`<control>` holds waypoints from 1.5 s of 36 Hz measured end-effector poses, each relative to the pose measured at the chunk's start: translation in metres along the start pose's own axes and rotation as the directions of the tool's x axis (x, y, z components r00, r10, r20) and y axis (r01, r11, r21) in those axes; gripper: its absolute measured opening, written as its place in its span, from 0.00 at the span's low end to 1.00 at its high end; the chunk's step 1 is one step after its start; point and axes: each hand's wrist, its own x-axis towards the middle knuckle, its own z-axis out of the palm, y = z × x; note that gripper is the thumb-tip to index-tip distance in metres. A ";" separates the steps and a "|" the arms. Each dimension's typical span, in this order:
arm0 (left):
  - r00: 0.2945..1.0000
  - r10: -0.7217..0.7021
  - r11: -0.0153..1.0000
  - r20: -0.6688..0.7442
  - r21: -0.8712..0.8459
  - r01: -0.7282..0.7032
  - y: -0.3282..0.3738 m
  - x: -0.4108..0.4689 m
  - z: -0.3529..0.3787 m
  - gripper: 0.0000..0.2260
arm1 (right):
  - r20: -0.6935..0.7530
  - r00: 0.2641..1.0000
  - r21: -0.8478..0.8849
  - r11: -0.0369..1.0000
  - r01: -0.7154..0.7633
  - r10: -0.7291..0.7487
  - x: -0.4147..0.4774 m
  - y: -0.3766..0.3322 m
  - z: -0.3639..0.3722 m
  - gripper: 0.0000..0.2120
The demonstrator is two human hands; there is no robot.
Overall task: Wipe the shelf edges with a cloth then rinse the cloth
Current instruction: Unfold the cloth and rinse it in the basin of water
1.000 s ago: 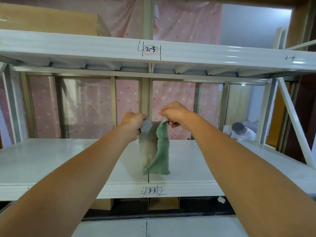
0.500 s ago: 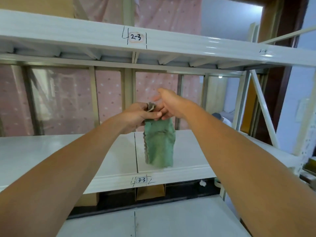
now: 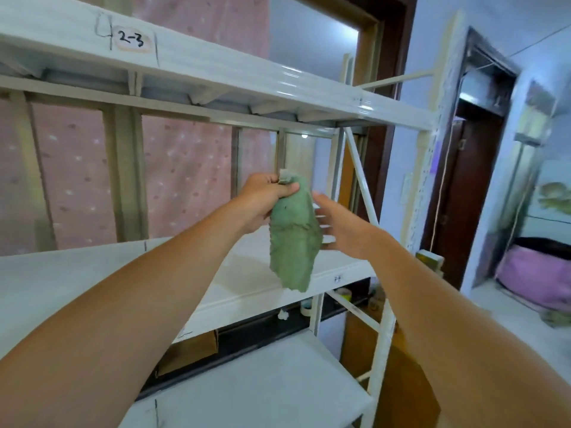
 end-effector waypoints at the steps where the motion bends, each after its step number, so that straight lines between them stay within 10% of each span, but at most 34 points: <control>1: 1.000 -0.008 1.000 0.019 -0.025 0.008 0.000 0.005 0.010 0.07 | 0.086 0.996 0.032 0.999 -0.024 0.021 -0.006 0.012 -0.014 0.35; 23: 0.948 -0.153 0.988 0.279 0.013 0.155 -0.031 0.060 0.375 0.08 | -0.572 0.797 -0.033 0.977 0.212 -0.193 -0.178 0.043 -0.330 0.06; 28: 0.708 -0.346 0.927 0.616 0.110 0.358 -0.059 0.038 0.462 0.27 | -0.732 0.673 -0.006 0.989 0.145 -0.103 -0.222 0.063 -0.392 0.09; 33: 0.531 -0.218 0.887 0.819 -0.060 0.458 -0.067 0.018 0.530 0.47 | -0.828 0.560 0.064 0.991 0.114 -0.011 -0.269 0.073 -0.443 0.10; 42: 0.741 -0.196 0.829 0.643 -0.295 0.476 -0.090 0.001 0.626 0.45 | -0.824 0.563 0.029 0.986 0.167 -0.071 -0.327 0.103 -0.494 0.13; 49: 0.704 -0.244 0.895 0.667 -0.125 0.429 -0.103 0.022 0.657 0.21 | -0.805 0.591 -0.235 0.944 -0.231 -0.056 -0.318 0.121 -0.520 0.19; 54: 0.429 -0.251 0.968 0.868 0.213 0.136 -0.121 0.045 0.670 0.28 | -0.794 0.603 -0.501 0.640 -0.583 -0.072 -0.299 0.139 -0.546 0.17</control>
